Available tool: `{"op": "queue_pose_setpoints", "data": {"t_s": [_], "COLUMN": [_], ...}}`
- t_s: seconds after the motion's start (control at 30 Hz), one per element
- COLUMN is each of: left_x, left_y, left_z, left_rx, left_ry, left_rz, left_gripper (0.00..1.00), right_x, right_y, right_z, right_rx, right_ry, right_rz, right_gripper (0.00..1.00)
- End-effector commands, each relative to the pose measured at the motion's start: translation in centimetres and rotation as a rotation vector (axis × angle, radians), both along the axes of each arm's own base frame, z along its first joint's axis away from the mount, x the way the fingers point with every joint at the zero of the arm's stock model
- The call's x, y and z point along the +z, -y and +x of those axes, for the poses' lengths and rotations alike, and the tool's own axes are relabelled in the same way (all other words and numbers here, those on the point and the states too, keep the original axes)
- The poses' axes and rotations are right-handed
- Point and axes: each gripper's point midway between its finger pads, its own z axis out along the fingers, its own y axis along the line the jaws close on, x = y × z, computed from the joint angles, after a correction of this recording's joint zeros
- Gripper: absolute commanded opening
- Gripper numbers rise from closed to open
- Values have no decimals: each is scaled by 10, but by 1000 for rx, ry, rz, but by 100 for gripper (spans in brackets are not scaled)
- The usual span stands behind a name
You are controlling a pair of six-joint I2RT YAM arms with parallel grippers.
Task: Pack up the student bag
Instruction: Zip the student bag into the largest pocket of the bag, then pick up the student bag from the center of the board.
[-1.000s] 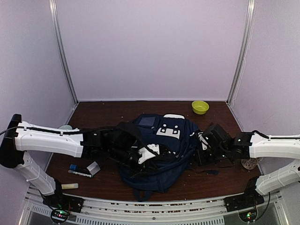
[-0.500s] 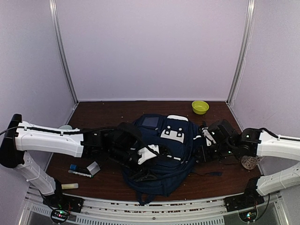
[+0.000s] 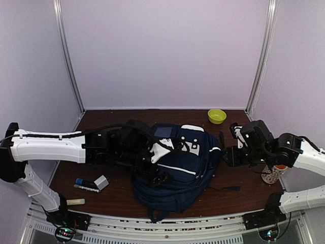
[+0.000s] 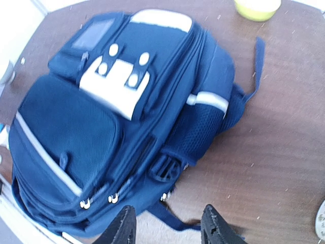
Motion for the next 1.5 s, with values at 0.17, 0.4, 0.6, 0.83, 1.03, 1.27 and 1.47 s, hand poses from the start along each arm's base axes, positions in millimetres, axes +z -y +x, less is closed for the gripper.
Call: {"op": "queue_pose_setpoints", "data": {"t_s": [0.17,0.4,0.6,0.83,1.03,1.27,1.47], "left_x": [-9,-29,-42,-41,-52,-59,-65], "left_y": [-3,5,12,15,4,9,15], "left_z": [35,37,31,10,15,24,23], "left_rx": [1,-90,-165,-270,-230,-208,-233], "left_ry": [158,215,214,159,166,204,204], "left_rz": [187,253,268,233,276,285,288], "left_gripper": [98,98,92,88,80,68,65], "right_x": [24,6,-2,-7,-7,-7,-9], "right_y": [-16,-29,-25,-21,-21,-21,-23], "right_z": [28,24,19,15,15,13,11], "right_rx": [-41,-5,-13,-27,-27,-16,-8], "right_ry": [27,-38,-51,-63,-64,-73,-83], "right_rz": [44,73,79,85,87,78,79], "right_gripper": [44,43,44,44,44,44,44]}}
